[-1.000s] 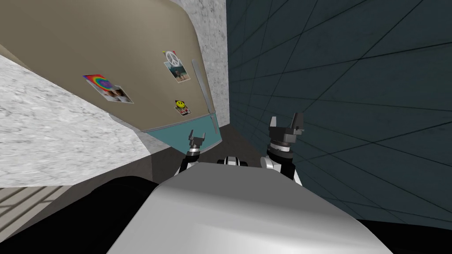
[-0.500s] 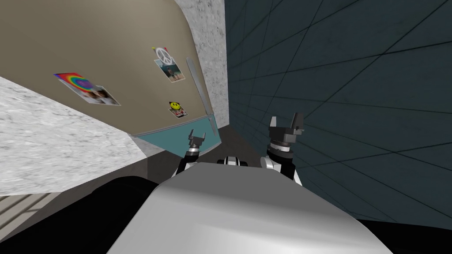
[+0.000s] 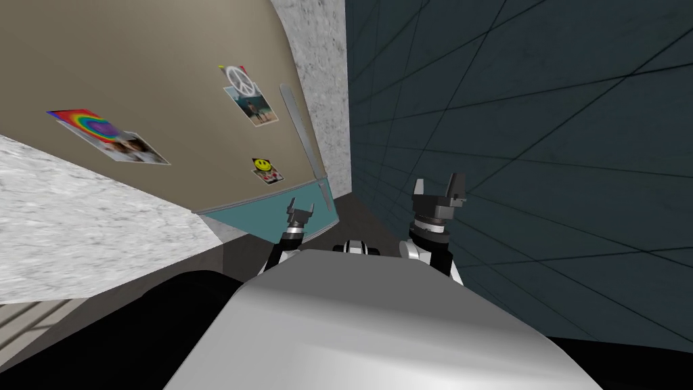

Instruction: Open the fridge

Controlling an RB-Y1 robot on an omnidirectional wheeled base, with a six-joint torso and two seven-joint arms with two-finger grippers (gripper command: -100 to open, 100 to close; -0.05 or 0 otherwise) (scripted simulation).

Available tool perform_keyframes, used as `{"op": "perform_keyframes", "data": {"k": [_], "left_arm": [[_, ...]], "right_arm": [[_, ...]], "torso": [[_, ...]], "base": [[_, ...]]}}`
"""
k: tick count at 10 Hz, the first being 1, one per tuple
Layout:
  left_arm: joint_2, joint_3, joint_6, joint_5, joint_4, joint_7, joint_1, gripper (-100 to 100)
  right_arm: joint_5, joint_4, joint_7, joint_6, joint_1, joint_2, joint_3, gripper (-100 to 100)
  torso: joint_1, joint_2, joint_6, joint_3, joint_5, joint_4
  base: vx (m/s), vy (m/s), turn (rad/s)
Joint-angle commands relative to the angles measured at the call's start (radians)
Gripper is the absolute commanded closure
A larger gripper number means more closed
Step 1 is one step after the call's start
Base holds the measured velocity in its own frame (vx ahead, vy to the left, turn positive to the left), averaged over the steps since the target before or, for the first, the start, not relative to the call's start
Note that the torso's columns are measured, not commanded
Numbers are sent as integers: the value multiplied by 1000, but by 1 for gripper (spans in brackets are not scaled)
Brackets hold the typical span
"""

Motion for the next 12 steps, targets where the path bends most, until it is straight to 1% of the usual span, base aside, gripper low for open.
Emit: {"op": "perform_keyframes", "data": {"k": [1, 2, 3, 4, 6, 7, 9, 12], "left_arm": [[-5, -7, -16, -6, 32, -1, -15, 100], [-8, -11, -23, -10, 47, -2, -23, 100], [-7, -9, -16, -8, 34, -2, -17, 100], [-26, 11, -7, -5, 46, -12, -31, -100], [-47, 33, 4, -2, 57, -21, -46, -100], [-59, 46, 11, 0, 63, -27, -54, -100], [-84, 74, 24, 5, 76, -39, -72, -100], [-121, 113, 44, 11, 95, -55, -98, -100]], "right_arm": [[0, 0, 0, 0, 0, 0, 0, 0], [0, 0, 0, 0, 0, 0, 0, 0], [0, 0, 0, 0, -1, 0, 0, 0], [0, 0, 0, 0, 0, 0, 0, 0], [0, 0, 0, 0, 0, 0, 0, 0], [0, 0, 0, 0, 0, 0, 0, 0], [0, 0, 0, 0, 0, 0, 0, 0], [0, 0, 0, 0, 0, 0, 0, 0]], "torso": [[1, 3, 0, 2, 0, 1], [1, 8, 0, 5, 0, 2], [1, 9, 0, 6, 0, 3], [1, 3, 0, 2, 0, 1], [-1, -13, 0, -8, 0, -4], [-3, -8, 0, -5, -1, -3], [3, 3, 0, 2, 1, 1], [2, 1, 0, 1, 1, 0]], "base": [[-63, 0, -45], [-119, 6, -40], [-54, 4, -7], [128, -21, 93], [245, -68, 103], [260, -80, 84], [247, -63, 72], [263, -57, 99]]}}
